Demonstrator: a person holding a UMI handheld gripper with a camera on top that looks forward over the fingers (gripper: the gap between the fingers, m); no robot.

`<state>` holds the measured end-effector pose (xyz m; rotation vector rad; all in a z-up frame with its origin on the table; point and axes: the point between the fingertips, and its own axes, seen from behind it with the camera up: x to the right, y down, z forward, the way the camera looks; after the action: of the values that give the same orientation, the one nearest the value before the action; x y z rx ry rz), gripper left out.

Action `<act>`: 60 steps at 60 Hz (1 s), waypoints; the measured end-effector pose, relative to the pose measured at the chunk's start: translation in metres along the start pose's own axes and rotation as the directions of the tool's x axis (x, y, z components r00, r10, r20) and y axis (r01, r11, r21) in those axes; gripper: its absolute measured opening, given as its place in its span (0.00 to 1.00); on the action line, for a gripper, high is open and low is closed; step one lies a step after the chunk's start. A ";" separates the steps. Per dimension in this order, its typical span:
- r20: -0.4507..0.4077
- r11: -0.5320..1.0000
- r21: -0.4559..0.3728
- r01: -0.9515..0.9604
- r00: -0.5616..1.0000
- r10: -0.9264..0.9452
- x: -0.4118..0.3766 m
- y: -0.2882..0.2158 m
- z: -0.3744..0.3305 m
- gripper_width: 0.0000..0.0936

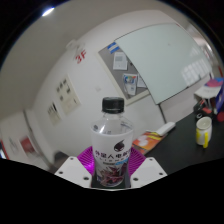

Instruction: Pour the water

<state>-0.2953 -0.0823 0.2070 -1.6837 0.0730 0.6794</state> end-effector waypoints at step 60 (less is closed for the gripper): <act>0.352 0.275 -0.074 -0.959 0.233 0.907 0.181 -0.149 0.001 0.40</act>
<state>-0.0852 0.0117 0.2534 -1.1687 0.9837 1.8379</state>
